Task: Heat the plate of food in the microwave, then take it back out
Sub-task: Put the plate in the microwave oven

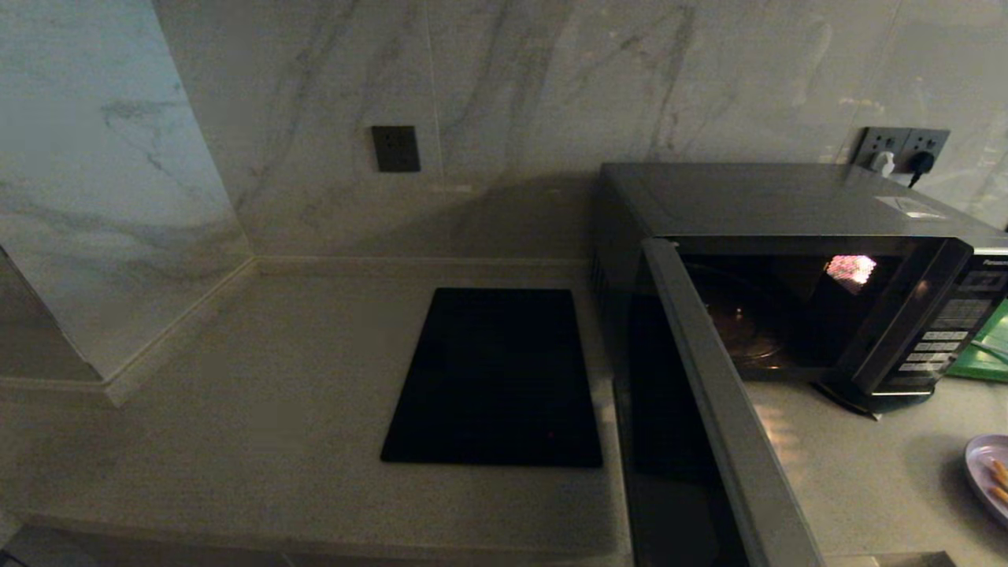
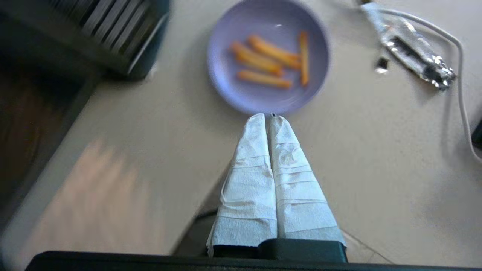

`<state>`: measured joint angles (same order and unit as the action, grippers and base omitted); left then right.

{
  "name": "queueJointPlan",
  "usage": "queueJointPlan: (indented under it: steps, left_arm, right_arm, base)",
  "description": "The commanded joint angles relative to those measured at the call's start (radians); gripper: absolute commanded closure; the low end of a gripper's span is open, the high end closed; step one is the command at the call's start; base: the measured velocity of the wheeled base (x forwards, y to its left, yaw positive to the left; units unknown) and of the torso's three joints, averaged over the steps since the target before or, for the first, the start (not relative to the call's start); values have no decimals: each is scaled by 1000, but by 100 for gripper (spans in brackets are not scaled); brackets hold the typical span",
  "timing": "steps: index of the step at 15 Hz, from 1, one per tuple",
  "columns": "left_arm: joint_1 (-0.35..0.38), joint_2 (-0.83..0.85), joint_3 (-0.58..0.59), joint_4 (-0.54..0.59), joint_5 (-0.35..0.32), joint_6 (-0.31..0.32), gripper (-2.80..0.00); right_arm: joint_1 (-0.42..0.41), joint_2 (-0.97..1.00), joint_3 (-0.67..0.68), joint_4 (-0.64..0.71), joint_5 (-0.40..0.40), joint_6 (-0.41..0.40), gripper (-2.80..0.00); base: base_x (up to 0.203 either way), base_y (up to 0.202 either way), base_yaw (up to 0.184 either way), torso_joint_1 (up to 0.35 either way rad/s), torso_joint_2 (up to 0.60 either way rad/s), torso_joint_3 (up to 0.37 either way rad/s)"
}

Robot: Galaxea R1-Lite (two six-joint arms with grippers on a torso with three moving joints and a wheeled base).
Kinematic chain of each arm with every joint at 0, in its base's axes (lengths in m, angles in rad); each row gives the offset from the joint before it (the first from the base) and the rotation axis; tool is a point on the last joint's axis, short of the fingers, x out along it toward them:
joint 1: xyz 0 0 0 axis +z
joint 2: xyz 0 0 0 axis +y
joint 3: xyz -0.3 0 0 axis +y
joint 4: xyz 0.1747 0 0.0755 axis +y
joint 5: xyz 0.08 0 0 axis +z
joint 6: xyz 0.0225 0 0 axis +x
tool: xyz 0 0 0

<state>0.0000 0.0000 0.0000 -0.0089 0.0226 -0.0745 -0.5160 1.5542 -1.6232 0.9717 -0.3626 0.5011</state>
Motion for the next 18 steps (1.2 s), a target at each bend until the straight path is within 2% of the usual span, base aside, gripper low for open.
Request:
queueJointPlan:
  steps: [1, 7, 10, 13, 18]
  left_arm:
    - [0, 0, 0, 0, 0, -1, 0]
    - [0, 0, 0, 0, 0, -1, 0]
    - [0, 0, 0, 0, 0, -1, 0]
    - [0, 0, 0, 0, 0, -1, 0]
    - [0, 1, 0, 0, 0, -1, 0]
  right_arm:
    - [-76, 104, 6, -40, 5, 5, 0]
    - [-160, 292, -33, -130, 16, 9, 0]
    - [-233, 374, -97, -140, 172, 7, 0]
    - [-295, 439, -114, -139, 273, 8, 0]
    - [-367, 496, -106, -139, 296, 25, 0]
  base:
    - [0, 0, 0, 0, 0, 0]
    - [0, 0, 0, 0, 0, 0]
    - [0, 0, 0, 0, 0, 0]
    - [0, 0, 0, 0, 0, 0]
    - [0, 0, 0, 0, 0, 0]
